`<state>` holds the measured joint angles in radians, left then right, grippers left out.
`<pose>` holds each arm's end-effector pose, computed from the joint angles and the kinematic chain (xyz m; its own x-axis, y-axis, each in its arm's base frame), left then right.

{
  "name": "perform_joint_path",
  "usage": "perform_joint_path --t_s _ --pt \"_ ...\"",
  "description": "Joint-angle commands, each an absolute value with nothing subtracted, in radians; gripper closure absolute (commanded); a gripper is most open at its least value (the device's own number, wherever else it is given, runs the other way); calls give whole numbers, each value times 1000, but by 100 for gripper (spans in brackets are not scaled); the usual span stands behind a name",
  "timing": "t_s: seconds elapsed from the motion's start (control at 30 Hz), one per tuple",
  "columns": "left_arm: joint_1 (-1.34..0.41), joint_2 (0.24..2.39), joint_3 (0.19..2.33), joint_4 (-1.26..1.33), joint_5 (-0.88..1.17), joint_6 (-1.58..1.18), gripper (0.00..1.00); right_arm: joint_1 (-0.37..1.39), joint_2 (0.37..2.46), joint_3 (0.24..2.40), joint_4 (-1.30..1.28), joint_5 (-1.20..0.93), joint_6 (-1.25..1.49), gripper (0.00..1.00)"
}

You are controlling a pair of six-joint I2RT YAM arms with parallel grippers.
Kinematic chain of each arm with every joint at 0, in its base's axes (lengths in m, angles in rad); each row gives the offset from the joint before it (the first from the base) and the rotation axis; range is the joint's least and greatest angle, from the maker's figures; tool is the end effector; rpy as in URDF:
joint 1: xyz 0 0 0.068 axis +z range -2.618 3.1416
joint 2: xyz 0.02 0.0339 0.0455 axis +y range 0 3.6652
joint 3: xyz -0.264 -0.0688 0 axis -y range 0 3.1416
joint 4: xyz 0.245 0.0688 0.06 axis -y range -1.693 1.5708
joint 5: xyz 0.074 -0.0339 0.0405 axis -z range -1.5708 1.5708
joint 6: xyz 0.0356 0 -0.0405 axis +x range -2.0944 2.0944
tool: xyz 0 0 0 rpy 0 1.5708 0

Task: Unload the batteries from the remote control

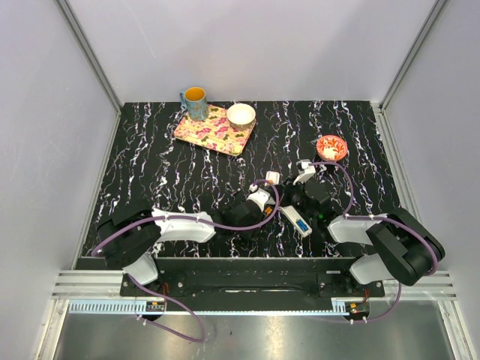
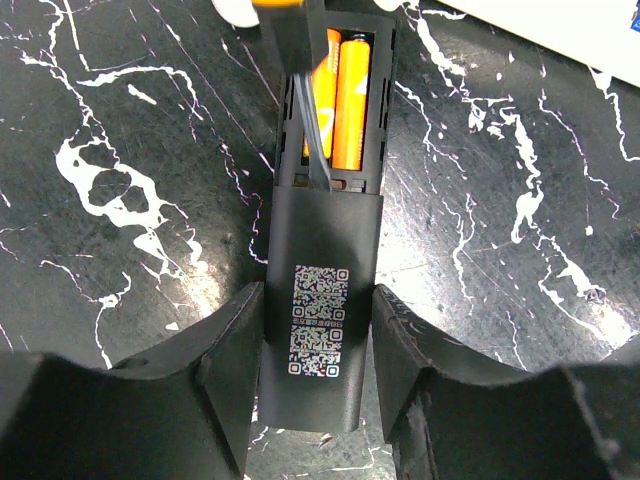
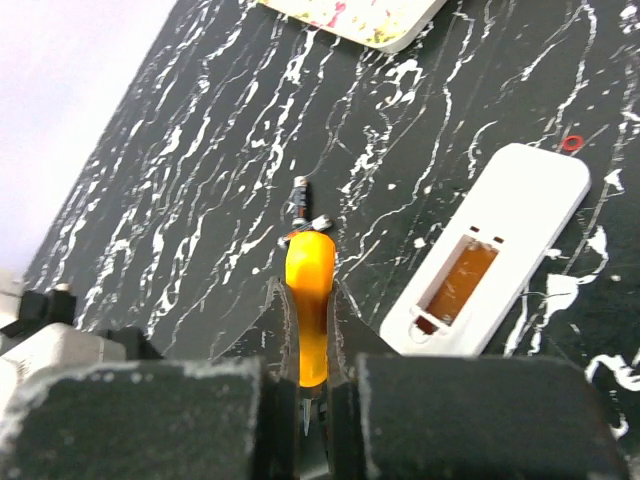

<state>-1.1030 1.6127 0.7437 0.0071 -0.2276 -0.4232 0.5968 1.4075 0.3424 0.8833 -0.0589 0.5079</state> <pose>0.1451 -0.2693 0.1464 -0.6420 0.3835 -0.6639 0.5919 0.7983 -0.1112 0.2106 0.1456 0.1689 -0.4268 0.2970 -0.8542 -0.4593 0.7425 0.4876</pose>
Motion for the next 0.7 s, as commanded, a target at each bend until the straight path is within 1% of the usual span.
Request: perform_joint_path --t_s 0.0,0.17,0.33,0.67 --pt "-1101 1686 692 -106 -117 -462 86 592 1401 330 966 -158 603 100" --pt "-1101 1689 692 -104 -117 -463 87 587 1342 330 917 -132 571 100" --pt "-1101 1692 687 -100 -112 -462 86 578 1305 347 861 -43 451 100" --pt "-1100 1690 683 -97 -109 -460 86 471 1341 365 862 -18 373 100"
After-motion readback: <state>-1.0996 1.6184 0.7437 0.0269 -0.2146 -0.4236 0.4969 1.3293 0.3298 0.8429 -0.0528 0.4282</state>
